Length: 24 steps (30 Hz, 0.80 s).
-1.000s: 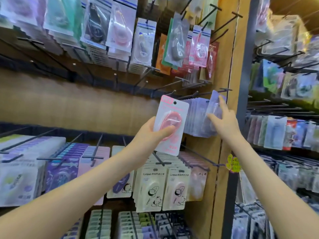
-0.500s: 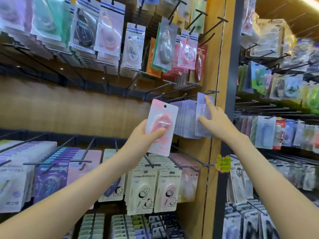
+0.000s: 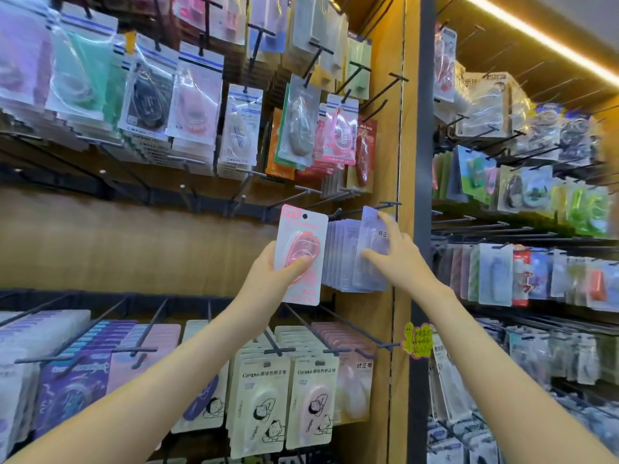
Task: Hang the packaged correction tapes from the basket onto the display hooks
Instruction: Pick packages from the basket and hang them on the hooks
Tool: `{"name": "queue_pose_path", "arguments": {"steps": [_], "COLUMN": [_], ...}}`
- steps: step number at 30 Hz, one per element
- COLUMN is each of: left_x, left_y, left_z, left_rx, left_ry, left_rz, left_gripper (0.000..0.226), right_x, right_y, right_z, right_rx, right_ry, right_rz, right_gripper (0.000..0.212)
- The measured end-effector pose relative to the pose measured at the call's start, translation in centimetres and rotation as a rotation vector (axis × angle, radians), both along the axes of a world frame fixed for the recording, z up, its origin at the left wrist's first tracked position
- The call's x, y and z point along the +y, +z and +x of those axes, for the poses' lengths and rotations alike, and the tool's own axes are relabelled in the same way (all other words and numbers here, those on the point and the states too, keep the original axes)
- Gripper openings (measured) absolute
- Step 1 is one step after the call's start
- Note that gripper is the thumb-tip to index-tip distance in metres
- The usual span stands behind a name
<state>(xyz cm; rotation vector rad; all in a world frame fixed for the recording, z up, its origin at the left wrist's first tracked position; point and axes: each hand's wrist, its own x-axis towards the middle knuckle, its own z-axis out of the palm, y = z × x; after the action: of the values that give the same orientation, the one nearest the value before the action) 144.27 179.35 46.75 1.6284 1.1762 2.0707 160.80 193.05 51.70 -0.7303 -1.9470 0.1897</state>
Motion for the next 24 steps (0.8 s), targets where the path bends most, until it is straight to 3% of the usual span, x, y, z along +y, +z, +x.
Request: {"name": "queue_pose_path", "arguments": {"steps": [11, 17, 21, 24], "left_x": [1.3, 1.6, 1.6, 1.7], "left_y": [0.4, 0.1, -0.1, -0.1], "left_z": [0.6, 0.5, 0.3, 0.4], "left_rx": [0.035, 0.032, 0.024, 0.015], "left_ry": [0.003, 0.031, 0.044, 0.051], "left_rz": [-0.003, -0.006, -0.016, -0.006], "left_gripper": [0.032, 0.035, 0.034, 0.035], "right_x": [0.4, 0.8, 1.0, 1.0], "right_y": [0.3, 0.7, -0.7, -2.7], "right_z": [1.2, 0.3, 0.6, 0.5], "right_rx": [-0.139, -0.074, -0.05, -0.052], "right_ry": [-0.017, 0.003, 0.132, 0.089], "right_rz": [0.057, -0.012, 0.064, 0.155], "right_gripper": [0.068, 0.07, 0.072, 0.071]}}
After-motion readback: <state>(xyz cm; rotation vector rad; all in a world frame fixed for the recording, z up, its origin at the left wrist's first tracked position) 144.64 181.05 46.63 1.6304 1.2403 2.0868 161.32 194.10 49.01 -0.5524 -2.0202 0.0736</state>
